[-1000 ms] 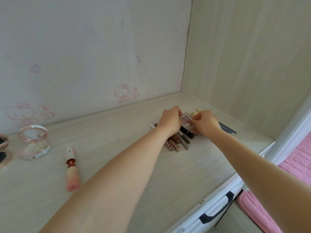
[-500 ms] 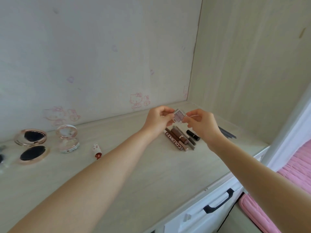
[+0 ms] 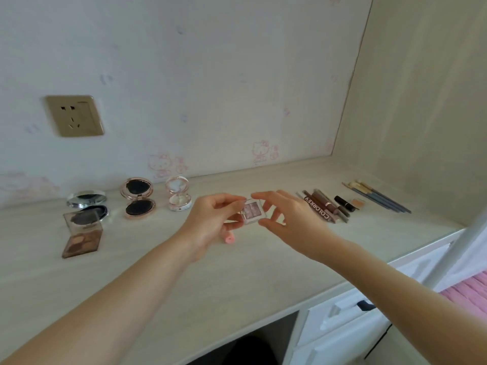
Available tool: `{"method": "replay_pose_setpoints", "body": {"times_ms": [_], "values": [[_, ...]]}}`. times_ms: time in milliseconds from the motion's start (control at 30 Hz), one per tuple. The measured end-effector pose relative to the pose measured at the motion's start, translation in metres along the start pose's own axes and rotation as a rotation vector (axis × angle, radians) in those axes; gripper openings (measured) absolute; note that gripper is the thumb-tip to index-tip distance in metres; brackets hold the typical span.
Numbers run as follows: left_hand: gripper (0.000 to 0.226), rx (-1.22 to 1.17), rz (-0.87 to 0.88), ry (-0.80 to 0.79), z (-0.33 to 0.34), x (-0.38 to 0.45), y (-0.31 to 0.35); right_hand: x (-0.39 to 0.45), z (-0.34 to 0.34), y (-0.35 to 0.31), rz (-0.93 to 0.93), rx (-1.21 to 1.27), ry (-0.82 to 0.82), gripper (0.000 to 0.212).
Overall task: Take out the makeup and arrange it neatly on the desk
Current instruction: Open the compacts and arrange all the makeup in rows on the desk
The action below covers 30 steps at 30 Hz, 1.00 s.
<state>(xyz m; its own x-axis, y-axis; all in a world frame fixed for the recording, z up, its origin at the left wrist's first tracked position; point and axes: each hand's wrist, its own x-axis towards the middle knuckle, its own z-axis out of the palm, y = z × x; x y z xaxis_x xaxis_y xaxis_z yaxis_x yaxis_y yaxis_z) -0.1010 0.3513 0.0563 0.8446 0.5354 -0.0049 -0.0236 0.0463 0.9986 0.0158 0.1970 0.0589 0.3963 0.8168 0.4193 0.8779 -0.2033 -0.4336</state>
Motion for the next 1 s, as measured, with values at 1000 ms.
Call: {"method": "replay_pose_setpoints", "body": {"times_ms": [1000], "values": [[0.033,-0.469,-0.147,0.025,-0.106,-0.091,-0.041,0.005,0.1,-0.11,-0.135,0.06,-0.054,0.041]]}}
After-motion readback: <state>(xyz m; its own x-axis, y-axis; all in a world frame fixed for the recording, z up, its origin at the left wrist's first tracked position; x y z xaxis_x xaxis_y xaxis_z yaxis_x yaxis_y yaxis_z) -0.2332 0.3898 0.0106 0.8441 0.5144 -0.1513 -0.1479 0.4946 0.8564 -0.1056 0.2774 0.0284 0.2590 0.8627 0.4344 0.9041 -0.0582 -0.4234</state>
